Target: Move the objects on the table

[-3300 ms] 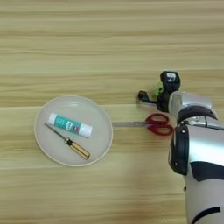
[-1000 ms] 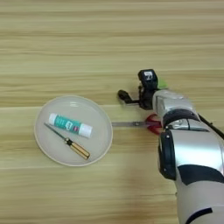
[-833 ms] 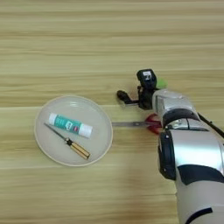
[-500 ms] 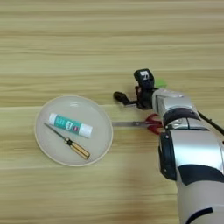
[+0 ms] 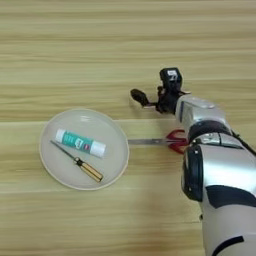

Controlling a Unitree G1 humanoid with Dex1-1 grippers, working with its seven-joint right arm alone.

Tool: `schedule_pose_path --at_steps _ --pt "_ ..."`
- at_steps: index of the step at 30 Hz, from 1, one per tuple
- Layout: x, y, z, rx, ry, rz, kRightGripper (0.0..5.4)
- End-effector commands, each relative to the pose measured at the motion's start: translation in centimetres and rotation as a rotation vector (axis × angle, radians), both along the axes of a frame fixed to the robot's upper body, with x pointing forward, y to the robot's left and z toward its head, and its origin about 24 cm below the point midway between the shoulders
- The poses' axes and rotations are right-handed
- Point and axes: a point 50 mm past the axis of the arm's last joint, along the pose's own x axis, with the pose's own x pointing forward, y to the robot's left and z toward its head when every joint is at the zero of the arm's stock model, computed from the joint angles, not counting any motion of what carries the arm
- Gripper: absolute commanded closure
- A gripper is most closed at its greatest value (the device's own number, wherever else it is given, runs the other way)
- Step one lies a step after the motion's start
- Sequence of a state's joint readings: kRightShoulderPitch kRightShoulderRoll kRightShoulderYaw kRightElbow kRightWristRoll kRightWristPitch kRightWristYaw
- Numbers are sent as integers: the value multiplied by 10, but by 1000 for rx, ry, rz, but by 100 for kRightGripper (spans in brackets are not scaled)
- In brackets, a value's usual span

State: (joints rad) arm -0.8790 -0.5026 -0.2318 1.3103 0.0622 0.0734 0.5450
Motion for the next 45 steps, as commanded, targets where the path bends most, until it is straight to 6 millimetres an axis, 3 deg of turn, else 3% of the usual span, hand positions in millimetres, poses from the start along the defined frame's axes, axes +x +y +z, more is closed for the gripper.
schedule_pose_path --at_steps 1,7,14,16,23,29,45 --pt "18 -13 54 -96 -214 -80 5" --pt "17 -16 45 -205 -193 -179 5" --pt "18 -15 39 -188 -138 -287 5" --pt "18 -13 38 -109 -129 -299 5" --pt "18 -2 28 -16 -81 -229 5" --pt "13 2 14 -49 0 -177 5" --pt "15 18 8 -66 18 -44 5"
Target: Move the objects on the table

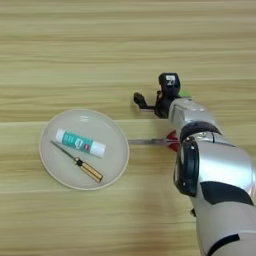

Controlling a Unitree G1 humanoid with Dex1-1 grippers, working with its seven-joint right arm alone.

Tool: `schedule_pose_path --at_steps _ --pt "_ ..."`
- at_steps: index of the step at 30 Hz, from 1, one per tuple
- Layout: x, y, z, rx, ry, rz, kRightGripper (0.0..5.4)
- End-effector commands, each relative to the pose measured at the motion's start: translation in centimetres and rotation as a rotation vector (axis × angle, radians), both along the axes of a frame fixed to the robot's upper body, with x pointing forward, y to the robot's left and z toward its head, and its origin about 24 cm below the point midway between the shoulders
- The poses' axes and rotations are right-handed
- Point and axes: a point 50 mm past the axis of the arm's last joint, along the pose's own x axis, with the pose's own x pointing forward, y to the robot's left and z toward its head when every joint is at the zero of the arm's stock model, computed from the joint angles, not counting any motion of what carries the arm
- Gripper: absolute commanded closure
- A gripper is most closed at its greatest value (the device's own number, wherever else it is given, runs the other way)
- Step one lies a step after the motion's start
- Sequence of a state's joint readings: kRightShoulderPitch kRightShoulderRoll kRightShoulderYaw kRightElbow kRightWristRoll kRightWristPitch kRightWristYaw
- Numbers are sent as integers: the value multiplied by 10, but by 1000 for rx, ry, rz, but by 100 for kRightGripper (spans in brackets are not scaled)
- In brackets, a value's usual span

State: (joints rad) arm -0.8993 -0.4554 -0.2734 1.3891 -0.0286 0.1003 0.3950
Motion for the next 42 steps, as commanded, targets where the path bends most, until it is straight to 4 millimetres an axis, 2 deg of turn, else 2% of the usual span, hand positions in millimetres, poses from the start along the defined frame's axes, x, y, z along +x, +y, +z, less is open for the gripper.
schedule_pose_path --at_steps 1,11,26,33,42 --pt "17 11 27 -13 -83 77 5" --pt "19 19 30 -26 -107 182 5" --pt "26 29 53 -35 -200 361 5" --pt "29 34 78 -30 -312 506 5" --pt "26 35 116 -130 -628 603 5"
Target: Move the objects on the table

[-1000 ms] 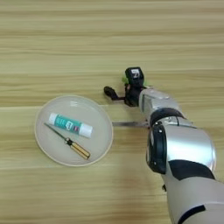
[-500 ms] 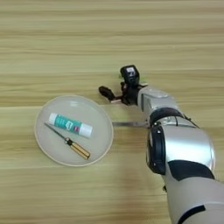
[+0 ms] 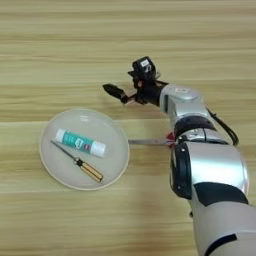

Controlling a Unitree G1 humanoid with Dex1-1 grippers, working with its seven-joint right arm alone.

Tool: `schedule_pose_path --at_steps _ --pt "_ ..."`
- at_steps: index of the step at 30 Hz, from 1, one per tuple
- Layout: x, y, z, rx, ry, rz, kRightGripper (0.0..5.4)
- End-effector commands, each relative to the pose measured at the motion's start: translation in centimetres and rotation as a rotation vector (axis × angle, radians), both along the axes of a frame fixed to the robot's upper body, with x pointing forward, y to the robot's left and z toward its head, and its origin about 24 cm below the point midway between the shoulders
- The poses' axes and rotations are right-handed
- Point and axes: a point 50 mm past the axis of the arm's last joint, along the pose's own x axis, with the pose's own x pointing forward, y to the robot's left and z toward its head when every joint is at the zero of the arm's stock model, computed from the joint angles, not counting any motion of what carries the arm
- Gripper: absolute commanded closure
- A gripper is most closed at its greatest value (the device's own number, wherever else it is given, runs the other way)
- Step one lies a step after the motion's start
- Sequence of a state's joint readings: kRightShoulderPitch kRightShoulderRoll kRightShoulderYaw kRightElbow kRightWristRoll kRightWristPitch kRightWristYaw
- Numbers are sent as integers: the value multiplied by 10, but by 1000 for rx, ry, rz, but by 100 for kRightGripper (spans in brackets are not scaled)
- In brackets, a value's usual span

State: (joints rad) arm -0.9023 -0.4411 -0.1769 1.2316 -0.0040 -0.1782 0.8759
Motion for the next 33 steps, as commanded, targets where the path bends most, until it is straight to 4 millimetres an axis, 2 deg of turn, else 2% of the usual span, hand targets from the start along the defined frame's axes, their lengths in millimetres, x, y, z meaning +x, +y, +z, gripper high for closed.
schedule_pose_path --at_steps 1,5,9,15,23,33 --pt "10 -3 66 -38 -336 20 5" --pt "0 2 71 -48 -427 118 5" --pt "-12 6 72 -28 -415 259 5" --pt "-27 -4 80 -14 -389 330 5" --pt "-56 -36 73 11 -248 387 5" --pt "-93 -85 48 -27 -22 330 5"
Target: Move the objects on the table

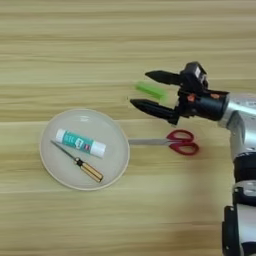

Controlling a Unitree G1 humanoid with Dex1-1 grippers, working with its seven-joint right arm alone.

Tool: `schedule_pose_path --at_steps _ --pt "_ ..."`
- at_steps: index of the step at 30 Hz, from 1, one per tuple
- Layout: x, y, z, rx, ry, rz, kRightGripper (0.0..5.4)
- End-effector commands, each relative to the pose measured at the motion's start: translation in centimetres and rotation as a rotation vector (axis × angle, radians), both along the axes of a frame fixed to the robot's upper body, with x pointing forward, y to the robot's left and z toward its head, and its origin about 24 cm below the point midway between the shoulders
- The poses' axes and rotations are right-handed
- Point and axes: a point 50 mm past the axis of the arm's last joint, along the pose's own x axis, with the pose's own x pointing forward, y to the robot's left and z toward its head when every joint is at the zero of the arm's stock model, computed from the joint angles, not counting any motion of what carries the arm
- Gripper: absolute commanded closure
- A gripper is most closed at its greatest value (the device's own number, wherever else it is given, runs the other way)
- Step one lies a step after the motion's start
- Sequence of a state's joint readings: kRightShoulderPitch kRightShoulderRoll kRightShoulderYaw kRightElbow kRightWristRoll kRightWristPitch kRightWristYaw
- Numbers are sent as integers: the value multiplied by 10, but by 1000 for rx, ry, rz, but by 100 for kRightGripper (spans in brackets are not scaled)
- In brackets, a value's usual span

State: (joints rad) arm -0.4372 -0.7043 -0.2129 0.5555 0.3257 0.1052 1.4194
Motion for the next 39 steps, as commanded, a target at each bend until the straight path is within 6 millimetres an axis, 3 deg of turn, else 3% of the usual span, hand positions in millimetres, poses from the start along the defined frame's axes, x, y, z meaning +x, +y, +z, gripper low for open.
schedule_pose_path --at_steps 1,9,17,31,39 --pt "-9 -25 25 -96 -64 -64 5" --pt "-25 -49 0 -171 49 -134 5" --pt "-27 -64 -16 -257 68 -216 5" --pt "-24 -76 -34 -389 77 -329 5" --pt "-22 -74 -33 -408 80 -288 5"
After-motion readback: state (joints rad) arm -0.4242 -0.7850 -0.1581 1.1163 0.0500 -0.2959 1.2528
